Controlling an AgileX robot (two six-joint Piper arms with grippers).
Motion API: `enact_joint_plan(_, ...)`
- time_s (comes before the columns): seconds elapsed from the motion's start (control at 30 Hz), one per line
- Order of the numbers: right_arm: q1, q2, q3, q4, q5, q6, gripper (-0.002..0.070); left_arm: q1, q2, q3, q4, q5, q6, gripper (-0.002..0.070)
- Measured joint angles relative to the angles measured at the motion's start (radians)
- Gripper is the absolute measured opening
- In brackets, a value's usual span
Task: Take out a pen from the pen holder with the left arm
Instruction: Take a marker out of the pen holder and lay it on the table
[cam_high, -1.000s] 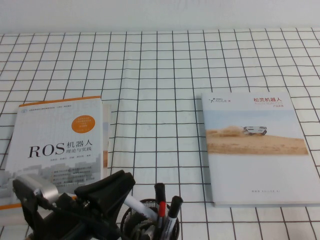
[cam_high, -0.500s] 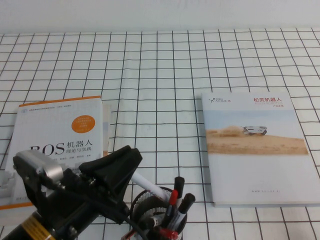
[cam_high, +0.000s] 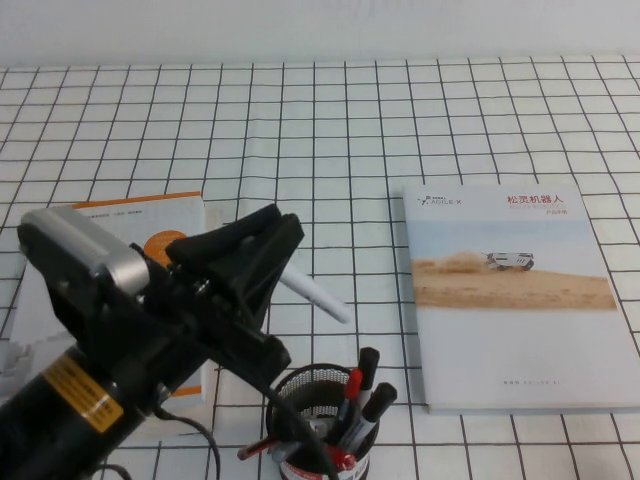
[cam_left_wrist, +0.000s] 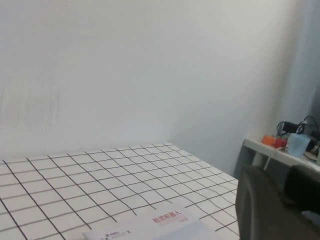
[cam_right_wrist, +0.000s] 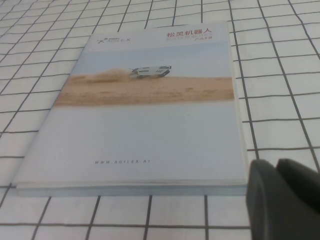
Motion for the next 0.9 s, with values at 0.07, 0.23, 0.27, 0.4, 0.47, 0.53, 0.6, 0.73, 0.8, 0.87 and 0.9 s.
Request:
enact_joint_plan(0.07,0.000,0.000,0.000,0.000,0.000,0.000,-0.0012,0.000,-0.002,-0.044,0.000,0.063,0.051,0.0070)
enact_joint_plan(0.23,0.000,0.000,0.000,0.000,0.000,0.000,-0.0013,0.000,-0.002,-0.168,-0.002,0.260,0.163,0.0070)
enact_joint_plan(0.27,0.000,0.000,0.000,0.000,0.000,0.000,-0.0013,0.000,-0.002,-0.210,-0.008,0.327,0.186,0.0070)
enact_joint_plan(0.4,0.000,0.000,0.000,0.000,0.000,0.000,-0.0012,0.024,0.000,-0.325,-0.014,0.527,0.213,0.0070)
enact_joint_plan(0.47,0.000,0.000,0.000,0.000,0.000,0.000,-0.0012,0.047,0.009,-0.377,-0.017,0.626,0.217,0.0070)
enact_joint_plan(0.53,0.000,0.000,0.000,0.000,0.000,0.000,-0.0013,0.074,0.031,-0.435,-0.019,0.740,0.217,0.0070)
enact_joint_plan(0.6,0.000,0.000,0.000,0.000,0.000,0.000,-0.0012,0.096,0.068,-0.493,-0.019,0.859,0.210,0.0070)
enact_joint_plan(0.73,0.000,0.000,0.000,0.000,0.000,0.000,-0.0013,0.113,0.164,-0.614,-0.019,1.057,0.199,0.0070)
enact_joint_plan(0.8,0.000,0.000,0.000,0.000,0.000,0.000,-0.0013,0.115,0.223,-0.689,-0.019,1.158,0.195,0.0070)
enact_joint_plan(0.87,0.000,0.000,0.000,0.000,0.000,0.000,-0.0012,0.115,0.280,-0.766,-0.021,1.256,0.193,0.0070)
enact_joint_plan(0.9,0.000,0.000,0.000,0.000,0.000,0.000,-0.0012,0.116,0.313,-0.811,-0.022,1.316,0.193,0.0070)
